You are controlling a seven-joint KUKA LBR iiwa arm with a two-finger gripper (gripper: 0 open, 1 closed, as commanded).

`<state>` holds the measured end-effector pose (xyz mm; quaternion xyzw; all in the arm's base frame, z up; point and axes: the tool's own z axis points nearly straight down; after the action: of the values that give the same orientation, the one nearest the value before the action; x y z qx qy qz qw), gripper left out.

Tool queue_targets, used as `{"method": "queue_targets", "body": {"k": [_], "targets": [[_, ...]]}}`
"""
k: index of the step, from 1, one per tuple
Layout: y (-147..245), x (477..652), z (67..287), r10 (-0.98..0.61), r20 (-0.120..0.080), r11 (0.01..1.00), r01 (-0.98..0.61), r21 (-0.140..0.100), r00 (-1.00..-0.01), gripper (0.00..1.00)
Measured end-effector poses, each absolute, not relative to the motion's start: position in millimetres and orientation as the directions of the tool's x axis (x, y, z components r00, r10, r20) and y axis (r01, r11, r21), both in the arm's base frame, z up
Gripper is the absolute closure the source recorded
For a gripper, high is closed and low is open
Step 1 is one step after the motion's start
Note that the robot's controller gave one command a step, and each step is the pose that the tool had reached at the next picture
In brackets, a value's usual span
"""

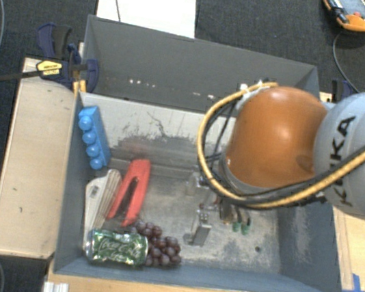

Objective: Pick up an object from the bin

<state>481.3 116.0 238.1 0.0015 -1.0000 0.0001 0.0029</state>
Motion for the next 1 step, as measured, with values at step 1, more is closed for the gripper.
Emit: {"method": "queue_targets", "body": {"k": [1], "targets": [[115.3,483.0,241.9,0.002,-0.002,1.000,0.002,0.001,-1.000,0.00]]}}
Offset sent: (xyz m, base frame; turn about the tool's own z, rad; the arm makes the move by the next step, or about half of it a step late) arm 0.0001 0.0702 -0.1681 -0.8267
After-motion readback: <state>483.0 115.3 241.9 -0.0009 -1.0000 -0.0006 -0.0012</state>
